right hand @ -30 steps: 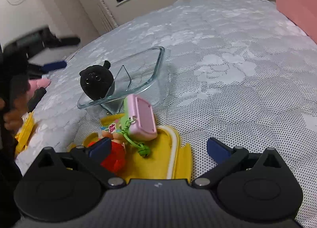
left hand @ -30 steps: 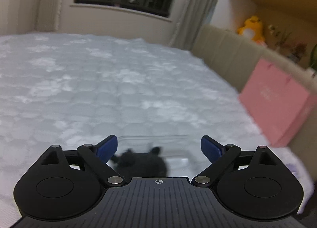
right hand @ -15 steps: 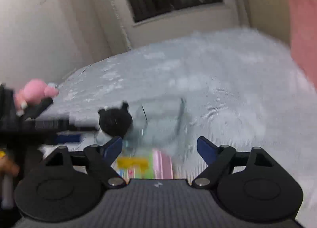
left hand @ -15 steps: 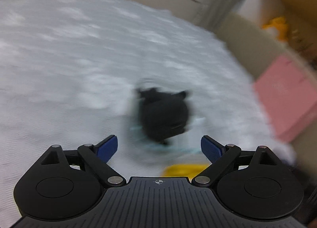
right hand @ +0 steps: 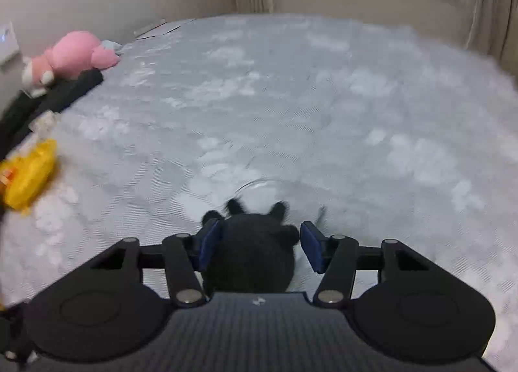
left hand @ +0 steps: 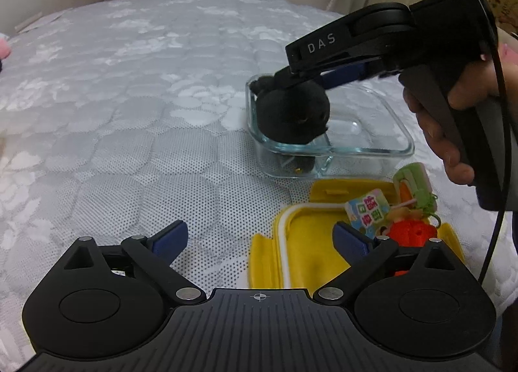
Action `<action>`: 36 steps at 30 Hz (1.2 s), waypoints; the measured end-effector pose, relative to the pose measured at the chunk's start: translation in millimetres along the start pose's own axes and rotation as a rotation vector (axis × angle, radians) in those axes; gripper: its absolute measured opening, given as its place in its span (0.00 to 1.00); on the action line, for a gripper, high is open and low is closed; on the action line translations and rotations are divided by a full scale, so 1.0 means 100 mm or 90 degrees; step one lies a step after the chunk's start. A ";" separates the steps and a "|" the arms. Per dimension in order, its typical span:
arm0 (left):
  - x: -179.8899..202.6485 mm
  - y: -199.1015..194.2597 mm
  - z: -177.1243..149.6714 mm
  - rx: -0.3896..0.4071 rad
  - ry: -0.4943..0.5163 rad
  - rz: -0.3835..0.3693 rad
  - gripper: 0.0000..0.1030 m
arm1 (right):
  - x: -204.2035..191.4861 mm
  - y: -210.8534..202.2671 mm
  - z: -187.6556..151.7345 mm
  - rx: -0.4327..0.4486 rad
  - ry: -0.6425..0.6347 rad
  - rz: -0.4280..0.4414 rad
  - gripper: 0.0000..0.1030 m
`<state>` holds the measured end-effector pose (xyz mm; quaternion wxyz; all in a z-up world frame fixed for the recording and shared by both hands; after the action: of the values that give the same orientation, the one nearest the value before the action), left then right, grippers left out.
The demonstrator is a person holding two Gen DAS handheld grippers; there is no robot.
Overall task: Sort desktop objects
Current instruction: 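Grasp the plush cat with the right gripper while the left gripper releases it, then lower the plush cat into the glass container with the right gripper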
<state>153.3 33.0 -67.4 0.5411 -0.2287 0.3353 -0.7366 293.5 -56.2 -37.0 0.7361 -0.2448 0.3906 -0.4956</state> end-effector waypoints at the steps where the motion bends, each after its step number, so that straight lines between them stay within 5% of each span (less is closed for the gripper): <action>1: 0.00 0.00 0.00 0.005 0.001 0.003 0.96 | 0.01 0.00 -0.03 -0.022 0.029 0.015 0.51; 3: -0.01 0.00 -0.01 0.011 -0.005 0.000 0.96 | 0.08 -0.04 -0.14 -0.046 0.086 0.030 0.50; 8: -0.06 0.07 -0.02 0.010 -0.038 -0.022 0.97 | 0.14 -0.10 -0.29 -0.004 0.134 0.027 0.46; 15: -0.08 0.09 -0.12 -0.008 -0.049 -0.018 0.97 | 0.04 0.15 -0.39 0.038 0.062 -0.057 0.43; 20: -0.11 0.12 -0.15 -0.010 -0.067 -0.029 0.97 | 0.07 -0.14 -0.22 0.076 0.080 -0.021 0.47; 24: -0.09 0.16 -0.15 -0.013 -0.087 -0.043 0.98 | 0.11 -0.19 -0.05 0.092 0.117 0.008 0.31; 27: -0.06 0.16 -0.18 -0.019 -0.081 -0.044 0.98 | 0.09 -0.02 -0.08 0.052 0.122 0.014 0.27; 30: -0.04 0.16 -0.22 -0.025 -0.068 -0.040 0.98 | 0.12 0.09 -0.06 0.078 0.115 -0.019 0.27; 33: -0.05 0.16 -0.25 -0.028 -0.066 -0.041 0.98 | 0.10 0.03 0.07 0.086 0.125 -0.001 0.34; 36: -0.08 0.16 -0.26 -0.028 -0.080 -0.043 0.98 | 0.07 0.00 0.27 0.099 0.097 -0.010 0.53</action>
<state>148.3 43.6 -96.5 0.5306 -0.2971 0.3088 -0.7314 317.3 -63.3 -24.0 0.7174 -0.1515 0.4038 -0.5471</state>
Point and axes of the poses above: each gripper's, at about its wrist camera, not at the fingertips, and y roughly the way its jaws point, x to its right, z to its top, the point moved 10 cm from there along y, roughly the way its jaws point, and after that the axes turned 14 degrees about y, right-handed, at the moved point
